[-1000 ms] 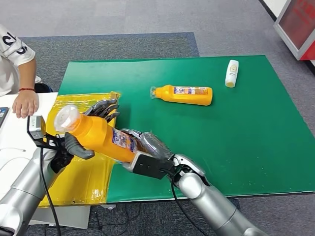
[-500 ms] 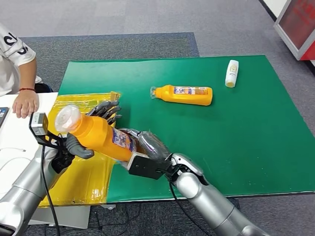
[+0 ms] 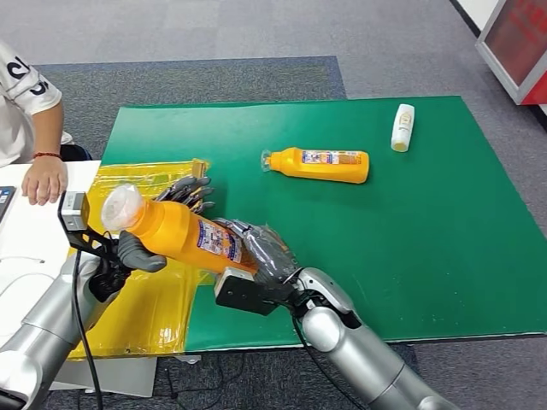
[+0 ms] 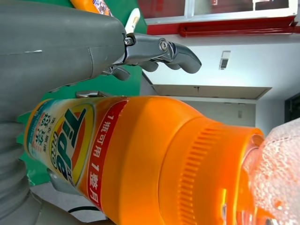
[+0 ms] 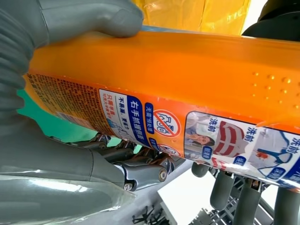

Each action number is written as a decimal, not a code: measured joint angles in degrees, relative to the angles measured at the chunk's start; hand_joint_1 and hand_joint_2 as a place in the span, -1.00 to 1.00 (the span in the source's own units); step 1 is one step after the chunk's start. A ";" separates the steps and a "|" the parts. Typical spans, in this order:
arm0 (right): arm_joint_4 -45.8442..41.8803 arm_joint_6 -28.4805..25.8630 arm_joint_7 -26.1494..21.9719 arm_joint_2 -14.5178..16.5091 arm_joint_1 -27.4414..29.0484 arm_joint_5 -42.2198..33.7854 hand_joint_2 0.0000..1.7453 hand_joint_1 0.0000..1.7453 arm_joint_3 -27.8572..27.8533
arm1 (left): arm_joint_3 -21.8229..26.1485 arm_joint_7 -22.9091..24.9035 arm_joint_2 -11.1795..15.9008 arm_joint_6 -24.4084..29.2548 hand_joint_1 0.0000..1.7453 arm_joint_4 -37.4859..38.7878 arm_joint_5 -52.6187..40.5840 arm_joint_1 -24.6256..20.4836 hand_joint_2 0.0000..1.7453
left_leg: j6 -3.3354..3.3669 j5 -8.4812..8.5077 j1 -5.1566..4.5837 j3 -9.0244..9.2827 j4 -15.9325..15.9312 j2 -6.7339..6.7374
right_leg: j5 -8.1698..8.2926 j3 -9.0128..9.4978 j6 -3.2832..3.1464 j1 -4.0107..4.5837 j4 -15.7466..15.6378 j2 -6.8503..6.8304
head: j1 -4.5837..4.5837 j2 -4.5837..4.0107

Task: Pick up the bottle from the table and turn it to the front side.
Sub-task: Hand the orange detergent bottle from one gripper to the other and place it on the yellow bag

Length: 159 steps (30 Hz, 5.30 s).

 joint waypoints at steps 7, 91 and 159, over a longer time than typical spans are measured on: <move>0.98 1.14 1.16 0.45 -0.12 -0.84 1.00 1.00 0.02 | -0.46 -0.12 0.30 -0.04 -1.00 0.00 -0.86 -0.07 1.00 | 0.00 0.00 0.00 0.00 0.00 0.00 | 0.00 0.00 0.00 0.00 0.00 0.00 | 0.00 0.00; 3.55 1.23 -2.17 1.53 2.74 -14.02 1.00 -1.00 -14.97 | -8.07 13.91 13.39 19.94 1.00 -11.91 -24.90 -6.24 1.00 | -0.05 0.07 0.02 -0.07 0.01 0.03 | 0.11 -0.16 -0.09 0.02 0.00 0.01 | -0.02 -0.01; 3.78 -5.82 -0.64 0.85 -1.19 -15.47 1.00 -1.00 -9.80 | -48.89 17.74 7.10 22.25 -1.00 21.34 -16.07 -29.22 1.00 | -0.04 0.13 0.01 -0.16 0.04 0.03 | 0.17 -0.18 -0.03 0.00 0.02 0.04 | 0.01 0.00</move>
